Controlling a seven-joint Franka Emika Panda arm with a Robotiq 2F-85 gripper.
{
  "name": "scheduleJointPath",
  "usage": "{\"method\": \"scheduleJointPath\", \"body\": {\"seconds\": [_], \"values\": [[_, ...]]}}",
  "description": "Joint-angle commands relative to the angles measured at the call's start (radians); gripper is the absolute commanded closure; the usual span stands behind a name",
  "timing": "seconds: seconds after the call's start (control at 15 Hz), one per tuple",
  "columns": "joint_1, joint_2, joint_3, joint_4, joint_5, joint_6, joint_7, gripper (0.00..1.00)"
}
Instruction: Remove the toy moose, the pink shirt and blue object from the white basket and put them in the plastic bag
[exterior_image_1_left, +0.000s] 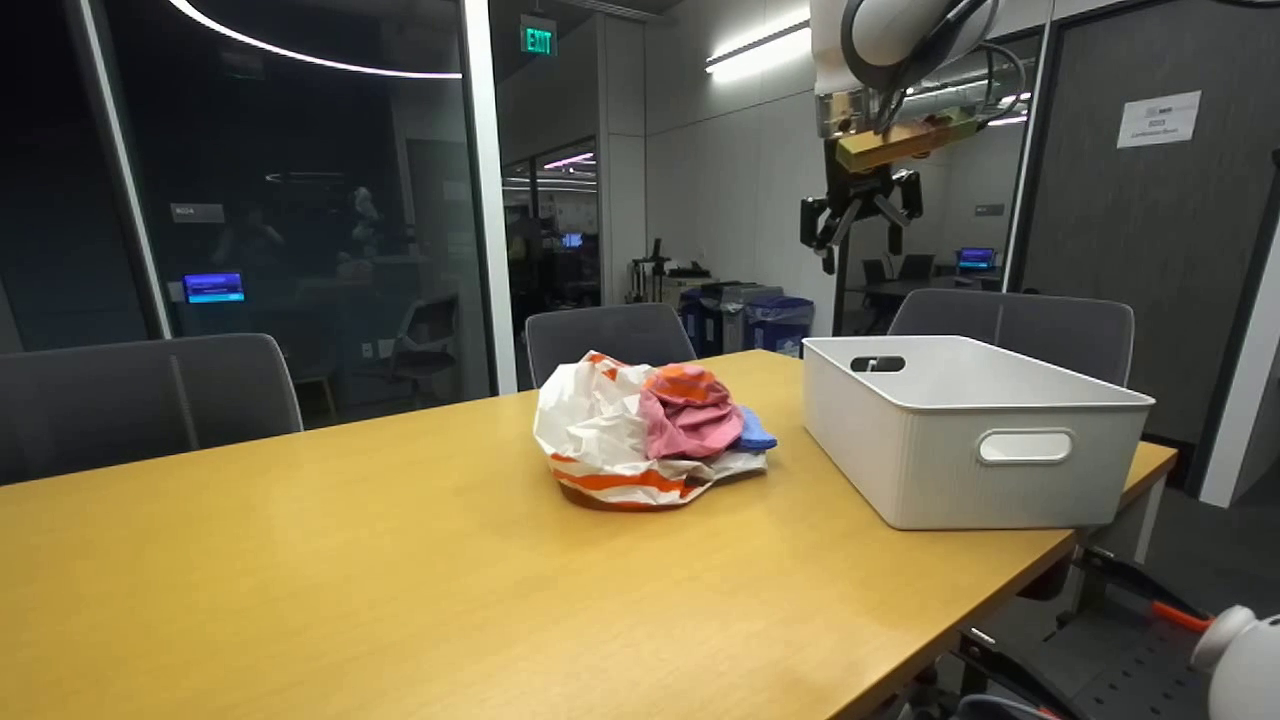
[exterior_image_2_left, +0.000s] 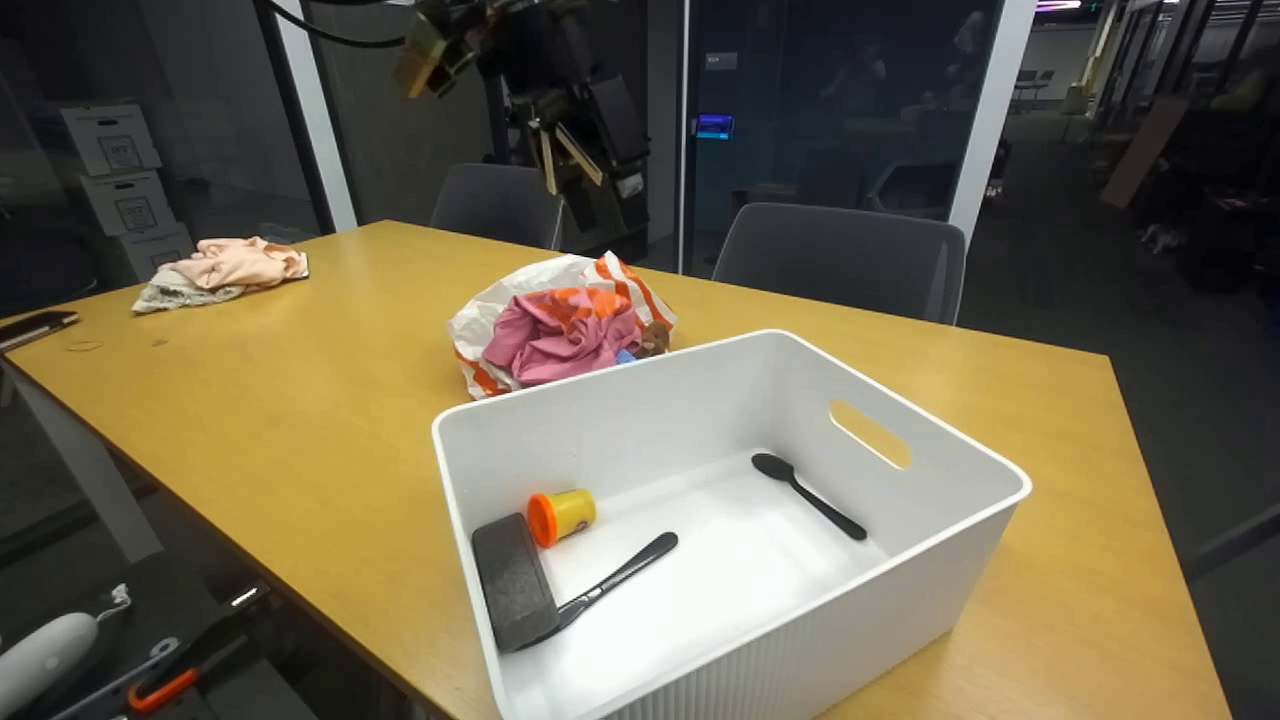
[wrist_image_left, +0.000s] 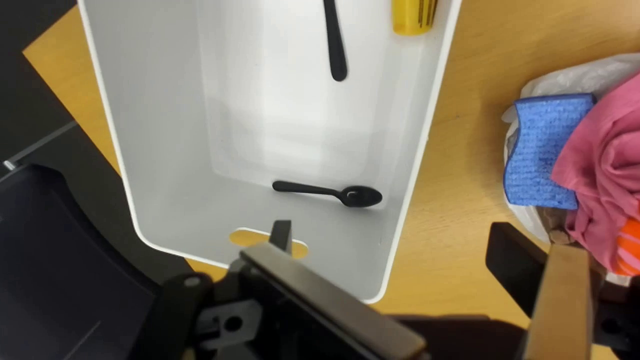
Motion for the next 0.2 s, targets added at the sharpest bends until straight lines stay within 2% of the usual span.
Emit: {"method": "scheduleJointPath", "body": {"seconds": [0.0,0.13], "values": [[-0.025,-0.008,0.017,0.001,0.003,-0.033,-0.023,0.0],[-0.033,-0.013,0.015,0.002,0.001,-0.065,-0.038,0.0]]}}
